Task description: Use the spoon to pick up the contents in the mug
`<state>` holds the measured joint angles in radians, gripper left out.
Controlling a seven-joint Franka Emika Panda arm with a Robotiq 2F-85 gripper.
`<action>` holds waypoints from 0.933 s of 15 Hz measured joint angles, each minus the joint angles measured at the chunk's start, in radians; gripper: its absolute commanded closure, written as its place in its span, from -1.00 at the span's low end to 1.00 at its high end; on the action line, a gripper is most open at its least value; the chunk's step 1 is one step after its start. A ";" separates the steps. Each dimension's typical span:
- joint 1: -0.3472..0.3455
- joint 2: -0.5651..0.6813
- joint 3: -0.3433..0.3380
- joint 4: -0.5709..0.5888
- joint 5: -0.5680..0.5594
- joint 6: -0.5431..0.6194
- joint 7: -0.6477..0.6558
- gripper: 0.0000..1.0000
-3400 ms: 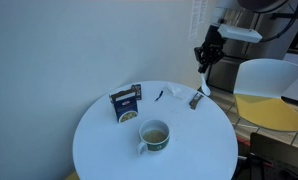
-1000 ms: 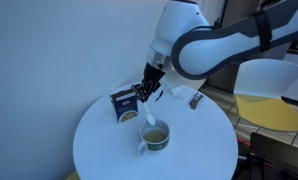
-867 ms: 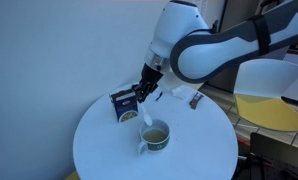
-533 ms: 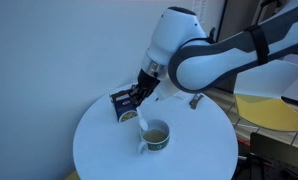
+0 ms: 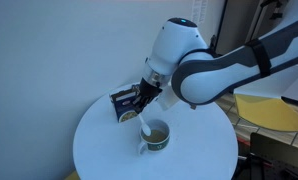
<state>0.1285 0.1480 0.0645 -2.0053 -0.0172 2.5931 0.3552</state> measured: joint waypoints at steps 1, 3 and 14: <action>0.001 0.000 0.000 -0.006 -0.015 0.007 0.000 0.94; 0.004 0.000 0.000 -0.015 -0.048 0.020 0.000 0.94; 0.026 -0.001 0.000 -0.064 -0.166 0.091 0.000 0.94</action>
<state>0.1545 0.1471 0.0645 -2.0692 -0.1835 2.6845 0.3553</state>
